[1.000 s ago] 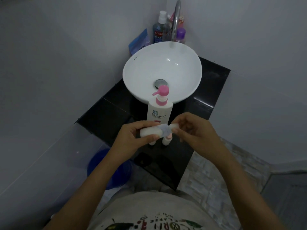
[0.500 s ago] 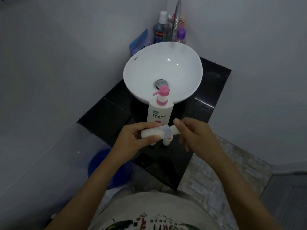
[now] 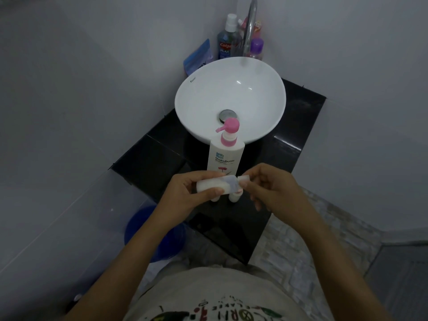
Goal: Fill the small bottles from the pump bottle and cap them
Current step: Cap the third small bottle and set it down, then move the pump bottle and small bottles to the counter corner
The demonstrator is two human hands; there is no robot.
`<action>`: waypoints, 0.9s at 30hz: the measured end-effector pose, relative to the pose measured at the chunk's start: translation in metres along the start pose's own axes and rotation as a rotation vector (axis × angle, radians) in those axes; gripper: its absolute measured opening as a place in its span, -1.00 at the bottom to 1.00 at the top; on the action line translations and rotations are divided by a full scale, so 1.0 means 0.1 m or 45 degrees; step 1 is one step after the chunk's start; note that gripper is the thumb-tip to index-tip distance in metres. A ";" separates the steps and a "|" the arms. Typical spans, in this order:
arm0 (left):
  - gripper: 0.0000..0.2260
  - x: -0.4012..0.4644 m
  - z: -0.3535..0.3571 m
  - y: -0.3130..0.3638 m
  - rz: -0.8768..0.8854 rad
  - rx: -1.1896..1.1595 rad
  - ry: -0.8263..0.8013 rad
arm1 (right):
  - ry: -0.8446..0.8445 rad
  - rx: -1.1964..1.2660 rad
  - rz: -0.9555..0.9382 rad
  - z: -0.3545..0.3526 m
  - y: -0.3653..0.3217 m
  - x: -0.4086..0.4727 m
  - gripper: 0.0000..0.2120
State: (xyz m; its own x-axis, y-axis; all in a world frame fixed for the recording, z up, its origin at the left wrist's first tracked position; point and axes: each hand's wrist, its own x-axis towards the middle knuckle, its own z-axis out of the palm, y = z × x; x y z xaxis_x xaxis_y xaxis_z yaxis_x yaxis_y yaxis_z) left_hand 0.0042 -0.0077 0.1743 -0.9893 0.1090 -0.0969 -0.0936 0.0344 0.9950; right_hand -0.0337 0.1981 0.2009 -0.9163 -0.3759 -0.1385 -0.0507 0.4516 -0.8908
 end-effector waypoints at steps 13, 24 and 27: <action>-0.66 -0.03 0.00 -0.04 0.034 0.101 0.096 | 0.113 0.318 0.127 0.15 0.00 0.05 -0.89; -0.58 0.20 -0.13 -0.68 -0.063 0.657 0.252 | 0.279 0.028 0.164 0.29 0.25 0.15 -0.88; -0.57 0.29 -0.15 -0.95 -0.183 0.704 0.253 | 0.289 -0.005 0.195 0.24 0.33 0.13 -0.92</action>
State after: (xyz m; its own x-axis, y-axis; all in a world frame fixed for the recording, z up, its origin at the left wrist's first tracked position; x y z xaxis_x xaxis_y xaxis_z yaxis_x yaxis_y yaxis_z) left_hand -0.0176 -0.0223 0.0771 -0.9780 -0.1212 -0.1699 -0.2087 0.5520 0.8073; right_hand -0.0377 0.1889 0.1590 -0.9790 -0.1117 -0.1706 0.0947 0.4923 -0.8653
